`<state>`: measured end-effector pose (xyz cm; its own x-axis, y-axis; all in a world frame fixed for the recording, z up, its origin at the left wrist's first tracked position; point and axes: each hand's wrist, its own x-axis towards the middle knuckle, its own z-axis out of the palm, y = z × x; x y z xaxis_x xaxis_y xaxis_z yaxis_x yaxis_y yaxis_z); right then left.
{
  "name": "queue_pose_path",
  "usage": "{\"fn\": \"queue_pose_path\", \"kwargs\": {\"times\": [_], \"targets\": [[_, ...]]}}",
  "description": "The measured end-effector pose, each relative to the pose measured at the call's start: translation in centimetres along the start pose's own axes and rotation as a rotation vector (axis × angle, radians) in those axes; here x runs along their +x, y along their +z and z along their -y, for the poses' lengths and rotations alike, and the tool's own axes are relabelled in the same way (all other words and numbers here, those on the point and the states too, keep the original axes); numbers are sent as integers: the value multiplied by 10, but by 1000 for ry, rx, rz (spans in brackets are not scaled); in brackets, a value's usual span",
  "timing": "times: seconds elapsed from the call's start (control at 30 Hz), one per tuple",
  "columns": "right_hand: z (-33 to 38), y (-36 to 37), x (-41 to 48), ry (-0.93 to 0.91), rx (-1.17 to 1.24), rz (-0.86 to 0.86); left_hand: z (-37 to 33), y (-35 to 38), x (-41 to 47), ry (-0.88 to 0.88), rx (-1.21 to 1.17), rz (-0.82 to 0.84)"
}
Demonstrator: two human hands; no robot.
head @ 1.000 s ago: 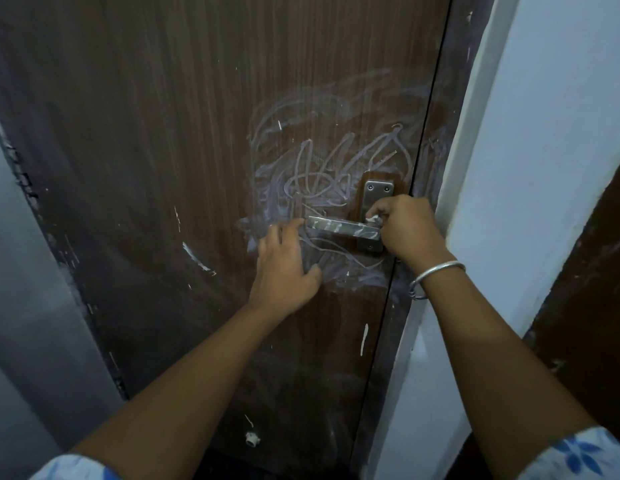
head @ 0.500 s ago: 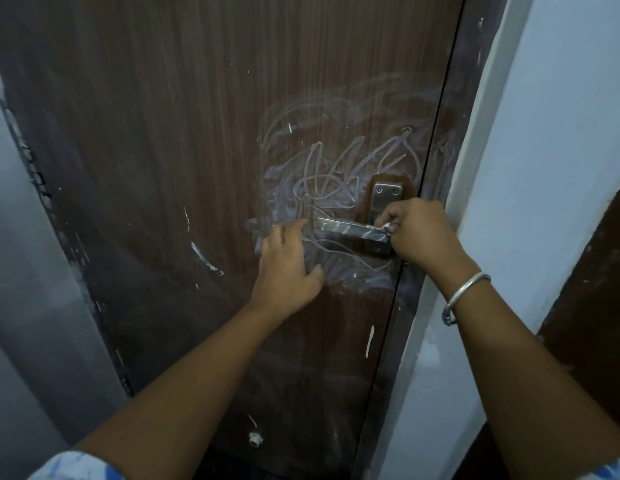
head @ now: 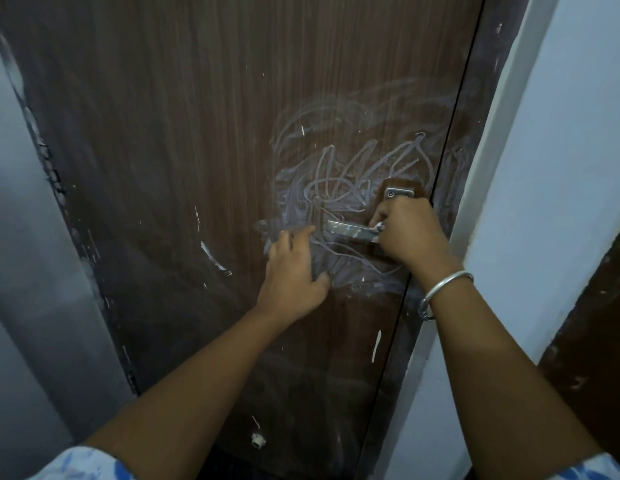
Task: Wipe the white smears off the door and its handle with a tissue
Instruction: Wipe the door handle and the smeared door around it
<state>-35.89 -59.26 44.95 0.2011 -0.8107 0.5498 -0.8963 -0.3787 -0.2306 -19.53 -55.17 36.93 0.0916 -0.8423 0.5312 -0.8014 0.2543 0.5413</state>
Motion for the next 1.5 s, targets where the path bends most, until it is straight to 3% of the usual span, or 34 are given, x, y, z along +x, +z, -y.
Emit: {"fn": "queue_pose_path", "kwargs": {"times": [0.27, 0.47, 0.67, 0.83, 1.1, 1.3, 1.5], "targets": [[19, 10, 9, -92, -29, 35, 6, -3, 0, -22, -10, 11], [14, 11, 12, -14, -30, 15, 15, -12, 0, -16, -46, 15], [42, 21, 10, -186, -183, 23, 11, -12, 1, -12, -63, 44], [40, 17, 12, -102, -205, 21, 17, -14, 0, -2, -73, 32], [60, 28, 13, -443, -438, 7, 15, -14, -1, 12, -74, 33], [79, 38, 14, -425, -567, 70, 16, -18, -1, 13, -99, 17], [106, 83, -7, -263, -1043, 95, 23, -29, -1, -39, -4, -17]]}}
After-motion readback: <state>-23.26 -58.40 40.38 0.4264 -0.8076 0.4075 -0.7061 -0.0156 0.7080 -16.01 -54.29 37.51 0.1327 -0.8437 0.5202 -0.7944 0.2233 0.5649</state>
